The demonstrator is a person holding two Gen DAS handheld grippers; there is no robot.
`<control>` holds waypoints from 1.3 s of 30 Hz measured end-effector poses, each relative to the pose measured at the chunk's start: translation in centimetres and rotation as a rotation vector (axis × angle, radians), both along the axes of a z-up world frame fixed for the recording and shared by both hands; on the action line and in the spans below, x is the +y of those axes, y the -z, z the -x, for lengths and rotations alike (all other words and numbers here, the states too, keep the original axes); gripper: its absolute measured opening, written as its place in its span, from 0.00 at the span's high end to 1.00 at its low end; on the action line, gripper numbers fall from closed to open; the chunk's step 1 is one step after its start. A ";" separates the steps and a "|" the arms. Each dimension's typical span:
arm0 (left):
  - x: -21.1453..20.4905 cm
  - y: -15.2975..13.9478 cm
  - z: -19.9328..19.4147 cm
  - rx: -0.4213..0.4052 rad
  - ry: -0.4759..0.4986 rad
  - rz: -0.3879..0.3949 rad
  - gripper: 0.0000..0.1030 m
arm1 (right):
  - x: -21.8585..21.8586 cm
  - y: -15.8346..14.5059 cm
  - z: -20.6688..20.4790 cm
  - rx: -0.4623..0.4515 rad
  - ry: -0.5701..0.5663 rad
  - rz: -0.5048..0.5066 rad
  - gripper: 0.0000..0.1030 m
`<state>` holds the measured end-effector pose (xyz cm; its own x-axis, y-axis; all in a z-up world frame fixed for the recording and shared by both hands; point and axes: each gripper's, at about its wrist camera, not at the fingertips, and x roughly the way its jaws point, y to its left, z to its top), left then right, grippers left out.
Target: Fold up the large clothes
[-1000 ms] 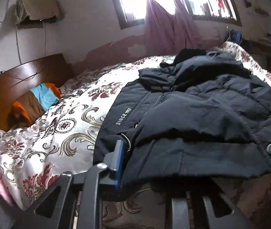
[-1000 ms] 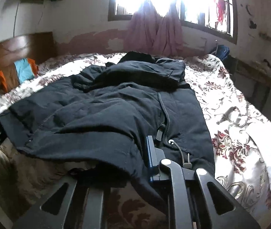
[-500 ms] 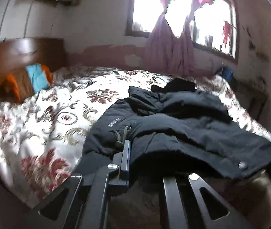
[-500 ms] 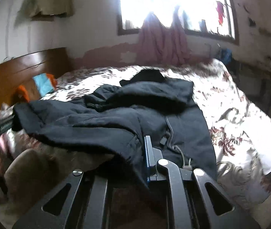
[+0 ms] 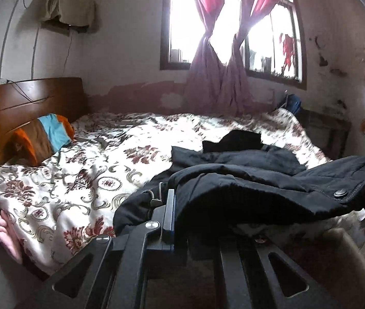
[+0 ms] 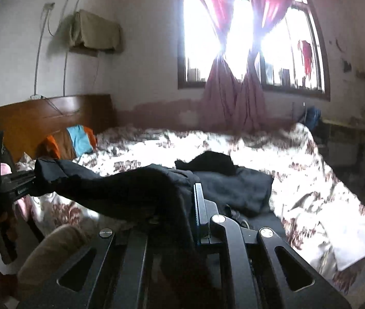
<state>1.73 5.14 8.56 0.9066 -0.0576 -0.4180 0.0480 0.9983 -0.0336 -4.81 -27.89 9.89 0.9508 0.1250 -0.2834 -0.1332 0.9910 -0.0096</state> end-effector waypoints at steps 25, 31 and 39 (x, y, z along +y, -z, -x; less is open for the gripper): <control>-4.0 -6.1 -20.5 -0.061 0.129 -0.106 0.93 | -1.0 -1.4 -20.0 -0.129 0.085 -0.004 0.92; -6.1 -4.3 -26.3 -0.054 0.118 -0.129 0.93 | -2.6 0.9 -27.2 -0.090 0.137 -0.039 0.92; -8.4 -0.3 -35.3 0.039 0.063 -0.120 0.93 | -2.9 4.3 -36.4 -0.012 0.189 0.043 0.92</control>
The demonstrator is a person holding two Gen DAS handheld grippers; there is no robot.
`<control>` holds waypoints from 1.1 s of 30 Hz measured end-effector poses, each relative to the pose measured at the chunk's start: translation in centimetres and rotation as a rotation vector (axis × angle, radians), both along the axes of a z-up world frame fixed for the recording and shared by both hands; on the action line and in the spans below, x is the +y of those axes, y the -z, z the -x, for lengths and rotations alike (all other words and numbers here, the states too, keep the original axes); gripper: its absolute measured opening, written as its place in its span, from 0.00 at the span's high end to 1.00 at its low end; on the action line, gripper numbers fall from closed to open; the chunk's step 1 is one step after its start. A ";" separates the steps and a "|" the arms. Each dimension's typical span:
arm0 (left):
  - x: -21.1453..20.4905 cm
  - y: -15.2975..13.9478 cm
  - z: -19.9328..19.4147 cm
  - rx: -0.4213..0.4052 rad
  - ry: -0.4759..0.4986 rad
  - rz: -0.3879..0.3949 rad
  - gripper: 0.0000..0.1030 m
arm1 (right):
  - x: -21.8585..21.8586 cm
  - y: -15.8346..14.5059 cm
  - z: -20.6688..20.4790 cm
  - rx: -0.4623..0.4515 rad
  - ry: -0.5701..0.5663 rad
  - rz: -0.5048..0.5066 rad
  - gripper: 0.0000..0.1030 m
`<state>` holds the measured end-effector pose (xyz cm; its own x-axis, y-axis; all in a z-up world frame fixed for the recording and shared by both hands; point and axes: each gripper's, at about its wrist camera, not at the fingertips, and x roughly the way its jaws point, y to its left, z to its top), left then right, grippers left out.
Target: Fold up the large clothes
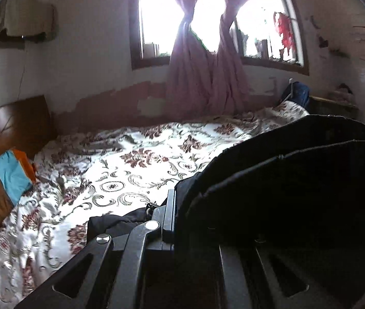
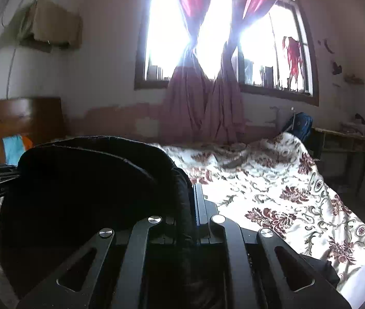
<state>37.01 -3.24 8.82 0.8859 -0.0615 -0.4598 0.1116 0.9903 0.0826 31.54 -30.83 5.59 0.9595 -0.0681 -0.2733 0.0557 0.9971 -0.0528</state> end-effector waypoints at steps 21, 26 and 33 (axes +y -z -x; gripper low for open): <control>3.3 1.8 -2.9 0.036 -0.005 0.098 0.05 | -2.4 0.5 3.0 0.150 -0.075 0.048 0.12; 3.5 2.5 0.0 0.102 0.090 0.067 0.05 | -2.9 1.4 6.4 0.240 -0.149 0.025 0.11; 0.4 7.2 4.4 0.243 0.249 0.085 0.05 | -2.9 6.1 5.6 0.383 -0.194 -0.016 0.11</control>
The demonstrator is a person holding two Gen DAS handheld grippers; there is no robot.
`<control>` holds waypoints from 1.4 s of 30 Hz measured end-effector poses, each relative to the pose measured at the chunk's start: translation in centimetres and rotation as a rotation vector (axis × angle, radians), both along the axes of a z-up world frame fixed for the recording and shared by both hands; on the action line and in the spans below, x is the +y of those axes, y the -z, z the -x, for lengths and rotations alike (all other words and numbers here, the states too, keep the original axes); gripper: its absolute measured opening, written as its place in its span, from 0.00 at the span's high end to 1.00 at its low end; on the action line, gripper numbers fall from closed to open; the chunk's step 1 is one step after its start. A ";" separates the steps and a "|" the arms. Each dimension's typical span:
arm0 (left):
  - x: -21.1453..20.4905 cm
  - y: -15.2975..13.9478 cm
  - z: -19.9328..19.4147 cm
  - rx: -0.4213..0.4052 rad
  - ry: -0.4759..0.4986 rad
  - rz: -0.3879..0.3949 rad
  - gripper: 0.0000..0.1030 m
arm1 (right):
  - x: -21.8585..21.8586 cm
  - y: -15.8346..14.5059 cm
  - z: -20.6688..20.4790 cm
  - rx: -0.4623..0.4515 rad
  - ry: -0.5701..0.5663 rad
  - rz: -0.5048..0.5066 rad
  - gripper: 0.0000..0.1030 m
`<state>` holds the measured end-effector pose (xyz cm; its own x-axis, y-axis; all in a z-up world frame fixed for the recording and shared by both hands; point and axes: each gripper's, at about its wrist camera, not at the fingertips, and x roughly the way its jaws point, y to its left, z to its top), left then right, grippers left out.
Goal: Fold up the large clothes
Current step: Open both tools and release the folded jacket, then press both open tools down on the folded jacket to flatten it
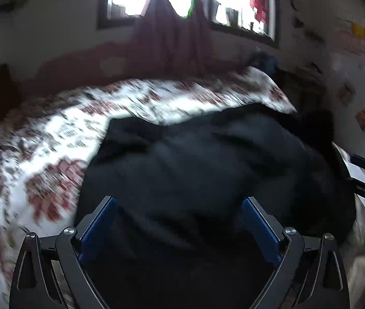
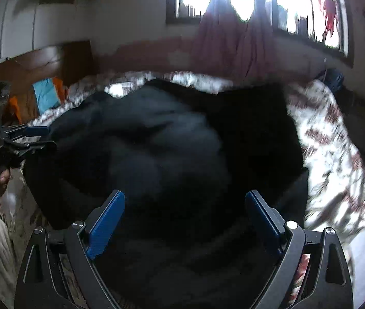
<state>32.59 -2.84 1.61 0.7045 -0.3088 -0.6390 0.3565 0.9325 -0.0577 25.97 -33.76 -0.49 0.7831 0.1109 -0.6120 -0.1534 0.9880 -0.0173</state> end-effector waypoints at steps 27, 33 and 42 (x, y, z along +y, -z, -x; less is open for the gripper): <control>1.0 4.6 -12.2 0.112 -0.361 0.145 0.00 | -6.2 4.5 -17.1 0.047 0.212 -0.184 0.01; 0.5 6.0 -11.2 0.087 -0.336 0.158 0.00 | -6.4 6.5 -15.9 -0.002 0.214 -0.206 0.01; 0.4 6.1 -11.7 0.077 -0.334 0.159 0.00 | -7.3 7.2 -15.8 -0.037 0.215 -0.230 0.01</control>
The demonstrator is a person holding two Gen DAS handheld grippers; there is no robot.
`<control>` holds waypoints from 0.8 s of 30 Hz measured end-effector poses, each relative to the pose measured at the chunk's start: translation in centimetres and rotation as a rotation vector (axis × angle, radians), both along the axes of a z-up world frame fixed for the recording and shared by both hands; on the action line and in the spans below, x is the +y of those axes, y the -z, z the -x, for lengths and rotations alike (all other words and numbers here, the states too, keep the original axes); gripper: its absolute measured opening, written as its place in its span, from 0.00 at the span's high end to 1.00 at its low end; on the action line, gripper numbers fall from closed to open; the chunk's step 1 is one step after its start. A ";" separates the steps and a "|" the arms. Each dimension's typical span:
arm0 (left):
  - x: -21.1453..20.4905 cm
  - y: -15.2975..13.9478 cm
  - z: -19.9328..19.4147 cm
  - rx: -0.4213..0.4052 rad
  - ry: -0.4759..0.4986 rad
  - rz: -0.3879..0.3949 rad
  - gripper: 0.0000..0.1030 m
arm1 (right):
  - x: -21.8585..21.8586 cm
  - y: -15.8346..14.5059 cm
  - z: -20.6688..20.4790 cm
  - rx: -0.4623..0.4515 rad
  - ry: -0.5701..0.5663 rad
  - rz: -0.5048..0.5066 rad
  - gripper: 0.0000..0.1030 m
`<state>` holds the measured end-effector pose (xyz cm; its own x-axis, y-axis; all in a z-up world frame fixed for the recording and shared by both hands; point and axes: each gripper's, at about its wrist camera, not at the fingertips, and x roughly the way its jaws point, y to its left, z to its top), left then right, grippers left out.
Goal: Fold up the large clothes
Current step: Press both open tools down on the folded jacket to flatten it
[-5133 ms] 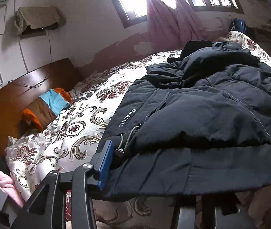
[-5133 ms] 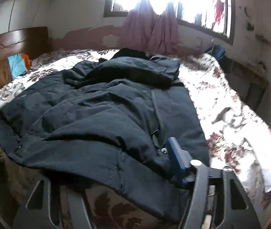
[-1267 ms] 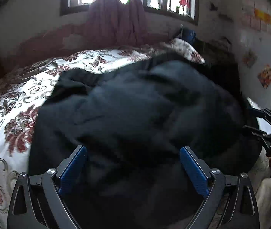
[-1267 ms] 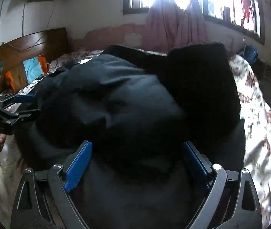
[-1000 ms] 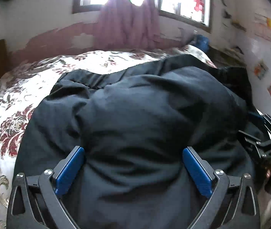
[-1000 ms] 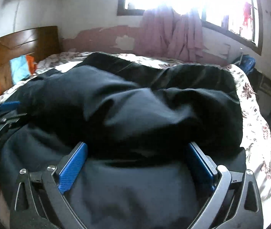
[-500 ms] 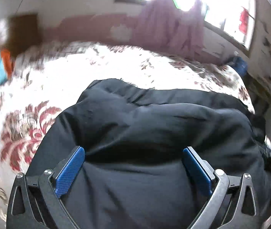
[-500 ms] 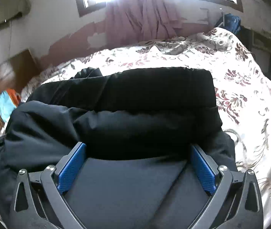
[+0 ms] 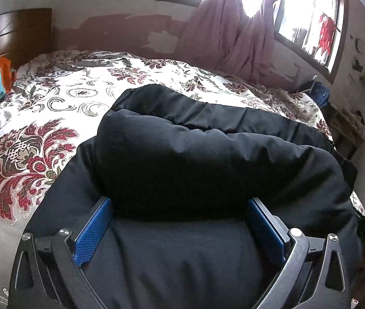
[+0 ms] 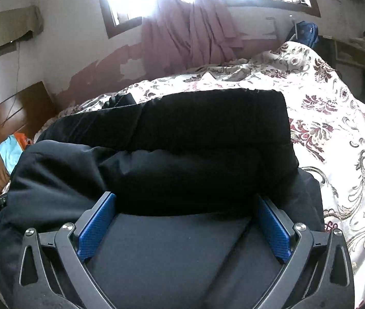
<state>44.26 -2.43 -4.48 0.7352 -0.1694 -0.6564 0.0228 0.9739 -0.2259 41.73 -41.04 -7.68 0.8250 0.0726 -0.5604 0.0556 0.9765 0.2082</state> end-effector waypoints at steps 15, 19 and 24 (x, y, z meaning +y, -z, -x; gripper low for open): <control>-0.1 0.4 1.8 -0.039 0.033 0.002 0.00 | -6.8 3.4 3.9 -0.228 -0.065 -0.445 0.01; 0.9 0.1 3.2 -0.038 0.042 0.017 0.00 | -7.3 4.6 5.6 -0.229 -0.008 -0.486 0.01; 2.0 -0.9 6.9 -0.042 -0.012 -0.039 0.00 | -6.3 3.9 9.4 -0.116 0.067 -0.402 0.01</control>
<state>37.40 -0.47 -3.58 0.7642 -0.1353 -0.6306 0.0200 0.9822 -0.1865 32.29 -47.32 -11.56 0.8911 0.2108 -0.4018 0.0701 0.8110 0.5808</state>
